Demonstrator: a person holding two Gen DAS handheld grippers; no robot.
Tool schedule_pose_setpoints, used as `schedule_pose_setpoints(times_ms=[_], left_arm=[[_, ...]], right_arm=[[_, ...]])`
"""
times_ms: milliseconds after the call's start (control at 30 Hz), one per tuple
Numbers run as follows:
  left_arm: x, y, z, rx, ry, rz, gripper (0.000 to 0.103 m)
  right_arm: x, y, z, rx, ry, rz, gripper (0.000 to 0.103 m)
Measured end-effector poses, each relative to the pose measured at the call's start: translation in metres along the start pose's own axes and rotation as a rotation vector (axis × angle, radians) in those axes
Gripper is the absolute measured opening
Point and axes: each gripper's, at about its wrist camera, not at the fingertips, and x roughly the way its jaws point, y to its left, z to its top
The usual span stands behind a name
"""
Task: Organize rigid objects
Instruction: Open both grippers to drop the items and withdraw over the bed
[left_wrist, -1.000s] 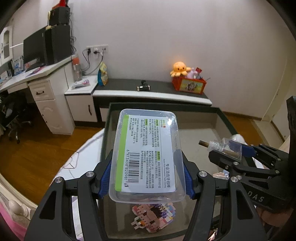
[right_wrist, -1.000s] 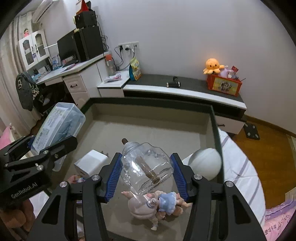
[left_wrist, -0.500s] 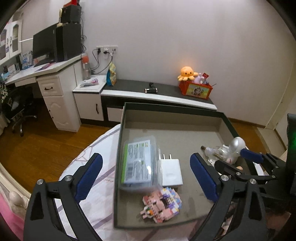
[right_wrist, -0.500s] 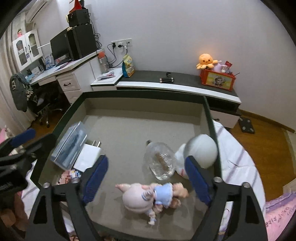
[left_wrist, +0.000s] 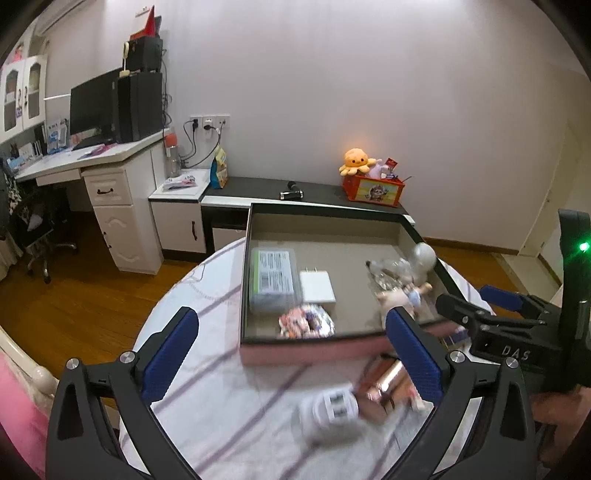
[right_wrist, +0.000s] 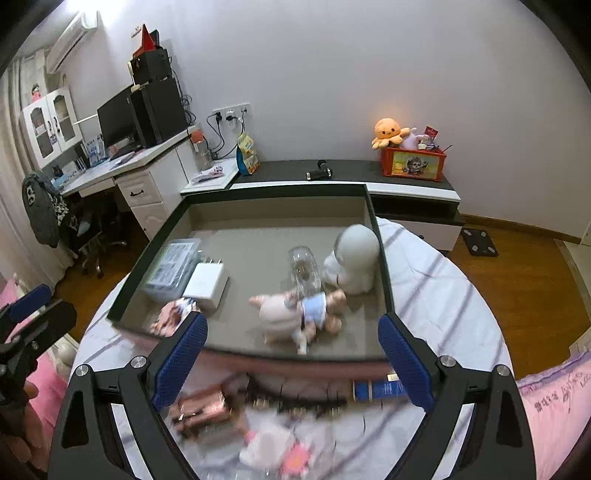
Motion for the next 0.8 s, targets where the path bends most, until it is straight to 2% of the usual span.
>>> schedule_pose_setpoints(times_ms=[300,433,633,800], left_arm=[[-0.039,-0.015,-0.046,0.033,0.001,0.019,0.103],[-0.050,-0.020,-0.072,0.048,0.023,-0.008,0.103],[-0.071,-0.017,-0.105,0.056,0.016,-0.006,0.103],[-0.083,-0.017,-0.121,0.038,0.009,0.019,0.103]], right_arm=[[-0.050,0.001,-0.047,0.030,-0.024,0.004,0.095],[-0.066,-0.004,-0.073,0.038,-0.016,0.015,0.095],[-0.077,-0.009,-0.112,0.060,0.021,0.009,0.095],[-0.076,-0.011,-0.124,0.071,0.038,0.006,0.095]])
